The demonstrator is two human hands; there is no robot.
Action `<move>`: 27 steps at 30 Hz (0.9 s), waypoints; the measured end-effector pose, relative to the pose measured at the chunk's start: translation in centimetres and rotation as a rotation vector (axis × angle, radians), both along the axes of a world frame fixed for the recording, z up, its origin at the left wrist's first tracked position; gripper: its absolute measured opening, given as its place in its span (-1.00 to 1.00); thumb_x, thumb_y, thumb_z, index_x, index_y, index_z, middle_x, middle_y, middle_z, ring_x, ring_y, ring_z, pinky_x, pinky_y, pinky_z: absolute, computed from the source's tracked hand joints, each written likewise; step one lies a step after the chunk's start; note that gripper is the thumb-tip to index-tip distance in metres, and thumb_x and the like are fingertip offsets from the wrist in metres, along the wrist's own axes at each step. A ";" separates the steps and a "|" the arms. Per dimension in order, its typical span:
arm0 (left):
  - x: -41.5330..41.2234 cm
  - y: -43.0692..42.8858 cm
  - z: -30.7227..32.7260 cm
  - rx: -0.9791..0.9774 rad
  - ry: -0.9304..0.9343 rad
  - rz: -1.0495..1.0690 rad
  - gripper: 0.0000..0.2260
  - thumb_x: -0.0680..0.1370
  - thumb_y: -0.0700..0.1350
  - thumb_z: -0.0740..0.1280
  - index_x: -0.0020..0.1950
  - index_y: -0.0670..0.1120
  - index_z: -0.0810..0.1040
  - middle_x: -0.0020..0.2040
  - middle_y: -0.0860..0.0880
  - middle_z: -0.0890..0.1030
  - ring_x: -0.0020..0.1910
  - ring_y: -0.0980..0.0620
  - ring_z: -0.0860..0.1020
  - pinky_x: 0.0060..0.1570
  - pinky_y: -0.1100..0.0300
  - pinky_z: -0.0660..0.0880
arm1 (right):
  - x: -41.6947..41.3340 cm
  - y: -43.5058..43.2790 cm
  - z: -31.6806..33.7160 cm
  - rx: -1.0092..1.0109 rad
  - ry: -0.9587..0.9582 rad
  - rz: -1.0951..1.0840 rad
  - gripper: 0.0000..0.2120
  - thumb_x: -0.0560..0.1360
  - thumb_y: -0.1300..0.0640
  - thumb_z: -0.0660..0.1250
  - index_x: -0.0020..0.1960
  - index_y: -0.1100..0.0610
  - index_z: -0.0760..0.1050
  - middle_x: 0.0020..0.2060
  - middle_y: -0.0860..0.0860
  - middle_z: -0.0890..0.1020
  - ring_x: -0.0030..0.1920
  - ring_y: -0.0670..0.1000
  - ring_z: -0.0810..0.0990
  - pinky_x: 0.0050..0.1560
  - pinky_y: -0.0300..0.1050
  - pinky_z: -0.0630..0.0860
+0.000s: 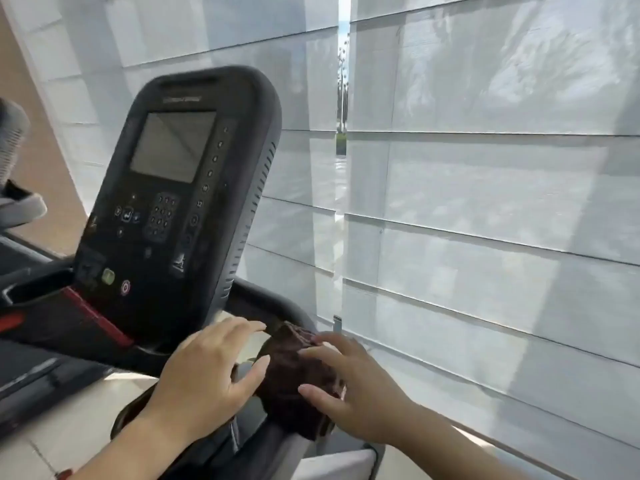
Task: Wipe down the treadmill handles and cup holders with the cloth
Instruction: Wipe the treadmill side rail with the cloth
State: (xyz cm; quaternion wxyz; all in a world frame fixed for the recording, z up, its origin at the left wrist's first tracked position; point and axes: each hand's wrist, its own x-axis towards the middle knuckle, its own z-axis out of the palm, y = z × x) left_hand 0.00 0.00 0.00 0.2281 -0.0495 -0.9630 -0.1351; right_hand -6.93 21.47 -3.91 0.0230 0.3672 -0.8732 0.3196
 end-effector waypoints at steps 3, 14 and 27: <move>0.5 -1.3 -1.3 -0.012 -0.007 -0.016 -0.62 0.44 0.22 0.14 0.17 0.11 0.49 0.08 0.20 0.56 0.10 0.17 0.52 0.08 0.17 0.48 | 0.2 -2.0 -0.4 0.040 -0.027 -0.011 -0.41 0.43 -0.33 0.19 0.41 -0.21 0.24 0.48 -0.19 0.14 0.46 -0.13 0.10 0.45 -0.05 0.13; -0.5 -4.0 -6.1 0.148 -0.097 -0.057 -0.68 0.51 0.18 0.16 0.22 0.14 0.43 0.15 0.27 0.44 0.16 0.26 0.40 0.15 0.26 0.33 | 3.2 -3.8 -2.9 -0.042 -0.039 -0.203 -0.40 0.36 -0.37 0.17 0.36 -0.26 0.22 0.40 -0.24 0.13 0.40 -0.15 0.14 0.40 -0.10 0.22; -0.5 -3.7 -6.4 0.145 -0.075 -0.052 -0.71 0.51 0.13 0.19 0.19 0.09 0.48 0.15 0.15 0.52 0.16 0.13 0.46 0.14 0.17 0.39 | 5.2 -6.4 -4.0 -0.117 -0.017 -0.280 -0.39 0.30 -0.31 0.28 0.32 -0.23 0.33 0.38 -0.30 0.19 0.38 -0.24 0.11 0.27 -0.42 0.04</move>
